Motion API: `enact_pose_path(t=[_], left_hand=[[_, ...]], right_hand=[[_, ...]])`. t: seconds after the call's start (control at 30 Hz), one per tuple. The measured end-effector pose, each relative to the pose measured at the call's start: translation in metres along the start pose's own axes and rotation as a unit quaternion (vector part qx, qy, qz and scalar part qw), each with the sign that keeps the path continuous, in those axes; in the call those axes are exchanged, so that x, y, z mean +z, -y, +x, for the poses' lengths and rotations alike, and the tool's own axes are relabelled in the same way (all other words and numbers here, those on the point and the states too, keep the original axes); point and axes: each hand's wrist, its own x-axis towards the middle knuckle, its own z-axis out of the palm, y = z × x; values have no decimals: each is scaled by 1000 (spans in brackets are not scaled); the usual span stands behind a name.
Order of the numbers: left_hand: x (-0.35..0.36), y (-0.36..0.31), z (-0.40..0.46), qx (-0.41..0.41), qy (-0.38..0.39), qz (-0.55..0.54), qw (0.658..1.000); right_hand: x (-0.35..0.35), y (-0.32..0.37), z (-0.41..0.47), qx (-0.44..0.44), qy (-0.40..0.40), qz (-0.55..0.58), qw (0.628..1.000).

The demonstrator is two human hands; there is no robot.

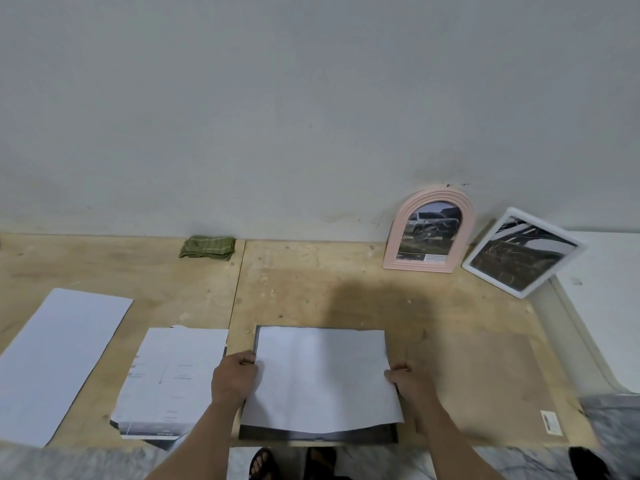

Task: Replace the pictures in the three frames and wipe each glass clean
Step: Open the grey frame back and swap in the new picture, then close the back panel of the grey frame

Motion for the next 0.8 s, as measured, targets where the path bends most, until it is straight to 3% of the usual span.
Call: enact_pose_path(t=[0.27,0.43,0.57,0.8], left_hand=[[-1,3,-3,20,9,14,1000],[-7,3,-6,30,-44,75,996],[5,-12,-6,87,-51,87,991],[67,-76,-41,190,41,146,970]], right_hand=[[3,4,9,1,-13,-29,999],[1,9,-3,-22,-44,-50,998],[-13,2,-21,-49,-69,-69,994],[-70,-31,-31,-47,-113,-57,991]])
